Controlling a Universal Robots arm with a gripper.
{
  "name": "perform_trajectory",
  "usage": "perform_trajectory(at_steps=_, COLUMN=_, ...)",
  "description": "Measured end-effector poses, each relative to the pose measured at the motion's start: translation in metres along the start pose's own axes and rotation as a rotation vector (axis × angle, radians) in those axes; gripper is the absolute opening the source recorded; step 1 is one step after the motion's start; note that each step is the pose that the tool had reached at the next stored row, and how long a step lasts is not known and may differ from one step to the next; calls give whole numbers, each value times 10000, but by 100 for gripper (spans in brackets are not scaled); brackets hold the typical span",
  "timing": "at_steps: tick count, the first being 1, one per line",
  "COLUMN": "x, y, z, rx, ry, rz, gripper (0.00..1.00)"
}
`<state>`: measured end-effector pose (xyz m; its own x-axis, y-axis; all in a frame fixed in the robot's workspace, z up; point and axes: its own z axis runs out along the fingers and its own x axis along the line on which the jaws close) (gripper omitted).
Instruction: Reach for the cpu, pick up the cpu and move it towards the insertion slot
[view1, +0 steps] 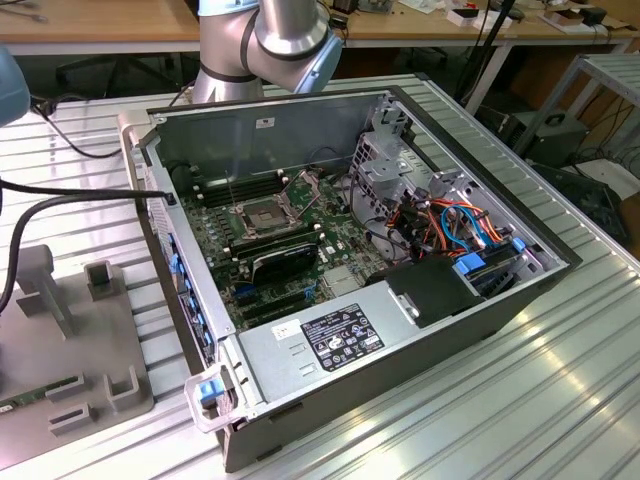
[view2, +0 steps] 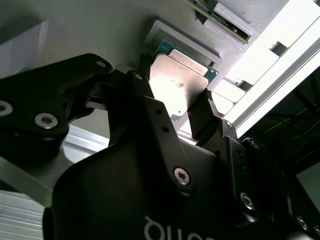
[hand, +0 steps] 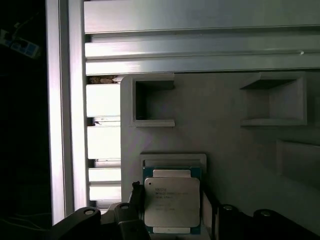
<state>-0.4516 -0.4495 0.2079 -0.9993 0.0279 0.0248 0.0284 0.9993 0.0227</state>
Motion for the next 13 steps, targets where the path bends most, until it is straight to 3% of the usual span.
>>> perform_trajectory(at_steps=6, x=1, y=1, z=-51, rx=2, ry=-2, rz=0, gripper=55)
perform_trajectory(at_steps=13, x=1, y=1, z=-57, rx=4, ry=-1, rz=0, gripper=55)
